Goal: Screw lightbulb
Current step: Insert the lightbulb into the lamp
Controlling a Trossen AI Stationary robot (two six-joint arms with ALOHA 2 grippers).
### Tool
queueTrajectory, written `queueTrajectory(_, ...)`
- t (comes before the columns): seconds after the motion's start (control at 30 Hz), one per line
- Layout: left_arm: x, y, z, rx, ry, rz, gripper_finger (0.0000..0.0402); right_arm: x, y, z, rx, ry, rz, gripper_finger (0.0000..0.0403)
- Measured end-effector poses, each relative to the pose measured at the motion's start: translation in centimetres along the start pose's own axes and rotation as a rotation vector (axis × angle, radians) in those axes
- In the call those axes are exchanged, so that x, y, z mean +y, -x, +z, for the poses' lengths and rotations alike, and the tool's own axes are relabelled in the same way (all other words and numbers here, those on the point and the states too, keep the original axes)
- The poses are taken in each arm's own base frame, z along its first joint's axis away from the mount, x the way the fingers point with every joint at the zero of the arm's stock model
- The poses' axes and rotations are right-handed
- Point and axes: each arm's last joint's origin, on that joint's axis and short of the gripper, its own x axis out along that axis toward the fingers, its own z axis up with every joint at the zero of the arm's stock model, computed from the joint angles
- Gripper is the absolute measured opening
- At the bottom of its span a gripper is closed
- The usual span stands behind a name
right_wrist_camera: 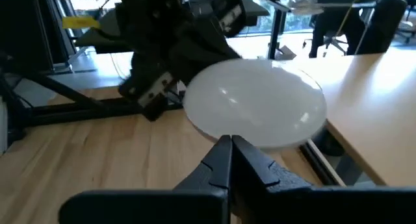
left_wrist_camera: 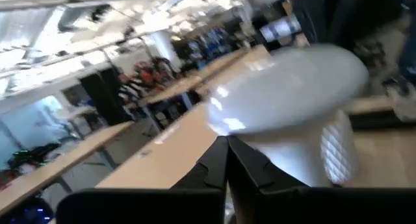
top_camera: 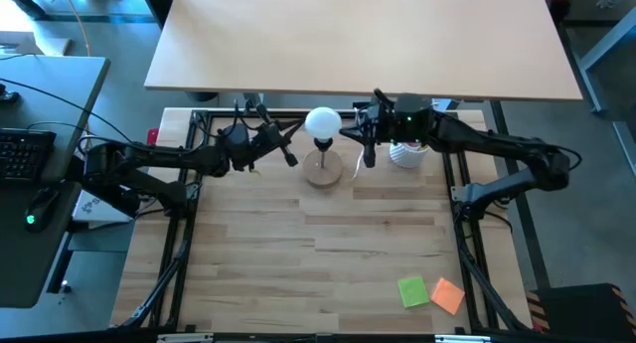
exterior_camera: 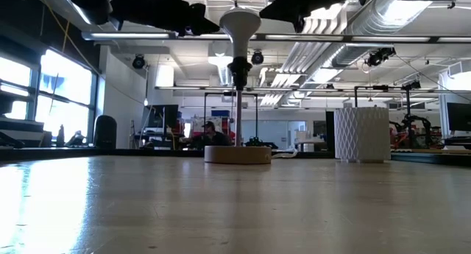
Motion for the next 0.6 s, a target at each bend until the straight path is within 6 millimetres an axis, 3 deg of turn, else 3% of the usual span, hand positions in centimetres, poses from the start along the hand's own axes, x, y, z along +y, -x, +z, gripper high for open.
queueTrajectory(0.33,-0.8,0.6,-0.4,0.112,-0.071,0.015,0.0000,0.9,2.0,-0.3,0.108,0.026,-0.008,0.0000)
queueTrajectory(0.6,-2.5,1.5,-0.9,0.208,-0.037,-0.048,0.0000,1.3,1.1,-3.0,0.209,0.041,-0.011,0.0000)
